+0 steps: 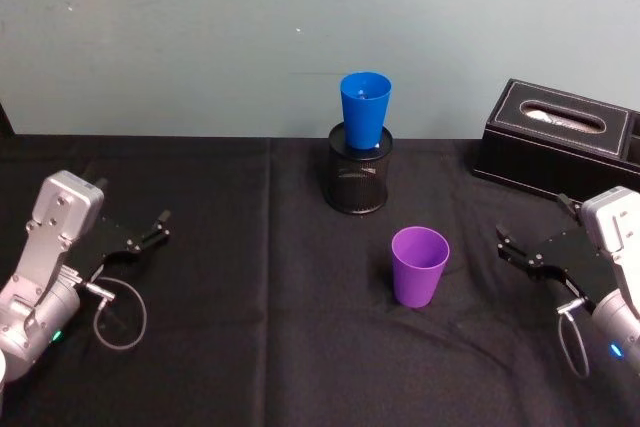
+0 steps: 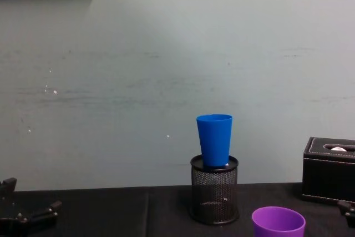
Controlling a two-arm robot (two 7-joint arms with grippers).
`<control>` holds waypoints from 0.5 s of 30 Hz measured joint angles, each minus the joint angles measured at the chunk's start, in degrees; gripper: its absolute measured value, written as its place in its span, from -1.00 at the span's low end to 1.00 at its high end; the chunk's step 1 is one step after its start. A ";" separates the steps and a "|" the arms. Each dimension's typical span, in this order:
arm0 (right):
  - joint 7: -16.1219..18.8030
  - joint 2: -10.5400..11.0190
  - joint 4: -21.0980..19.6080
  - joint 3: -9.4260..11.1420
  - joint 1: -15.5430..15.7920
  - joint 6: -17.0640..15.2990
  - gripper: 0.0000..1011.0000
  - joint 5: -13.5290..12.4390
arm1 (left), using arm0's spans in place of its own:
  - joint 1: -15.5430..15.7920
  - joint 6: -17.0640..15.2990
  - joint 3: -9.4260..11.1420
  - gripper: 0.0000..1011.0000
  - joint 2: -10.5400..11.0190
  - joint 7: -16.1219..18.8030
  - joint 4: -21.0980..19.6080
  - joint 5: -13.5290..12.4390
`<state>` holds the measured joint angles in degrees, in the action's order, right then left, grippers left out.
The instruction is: Pick up one cup with a gripper and tap it against the other cup.
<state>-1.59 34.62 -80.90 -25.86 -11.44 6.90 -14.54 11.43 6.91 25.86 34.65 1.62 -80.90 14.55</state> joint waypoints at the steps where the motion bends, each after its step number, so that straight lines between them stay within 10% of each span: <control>1: 0.00 0.00 0.00 0.00 0.00 0.00 0.98 0.00 | 0.00 0.00 0.00 1.00 0.00 0.00 0.00 0.00; 15: -0.04 0.03 0.00 0.00 0.00 0.00 0.98 0.00 | 0.00 0.00 0.00 1.00 0.00 0.00 0.00 0.00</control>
<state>-1.63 34.65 -80.90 -25.86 -11.43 6.91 -14.55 11.43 6.91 25.86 34.65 1.62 -80.90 14.54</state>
